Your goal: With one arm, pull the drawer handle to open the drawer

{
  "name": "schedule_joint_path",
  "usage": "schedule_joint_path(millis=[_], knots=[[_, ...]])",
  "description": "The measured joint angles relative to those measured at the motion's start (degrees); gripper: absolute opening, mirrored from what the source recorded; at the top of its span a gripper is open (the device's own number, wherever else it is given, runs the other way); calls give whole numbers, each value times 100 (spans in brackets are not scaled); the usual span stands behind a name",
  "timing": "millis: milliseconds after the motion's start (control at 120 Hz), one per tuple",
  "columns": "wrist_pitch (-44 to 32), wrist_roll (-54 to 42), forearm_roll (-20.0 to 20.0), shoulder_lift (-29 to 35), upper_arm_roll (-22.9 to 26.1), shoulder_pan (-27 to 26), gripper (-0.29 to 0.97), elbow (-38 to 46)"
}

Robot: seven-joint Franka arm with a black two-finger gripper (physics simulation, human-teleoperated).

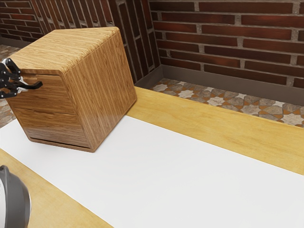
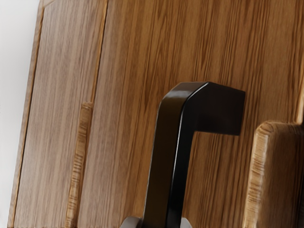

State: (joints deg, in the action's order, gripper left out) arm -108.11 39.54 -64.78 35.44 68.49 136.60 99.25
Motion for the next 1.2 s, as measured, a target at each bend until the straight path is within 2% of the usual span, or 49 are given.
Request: schedule_joint_path(millis=[217, 408, 642, 1200], knots=[[17, 64, -38, 4, -14, -24, 13, 58], [24, 105, -56, 51, -233, -246, 20, 201], [30, 139, -56, 119, -515, -457, 23, 416], [34, 179, -95, 122, -656, -585, 20, 611]])
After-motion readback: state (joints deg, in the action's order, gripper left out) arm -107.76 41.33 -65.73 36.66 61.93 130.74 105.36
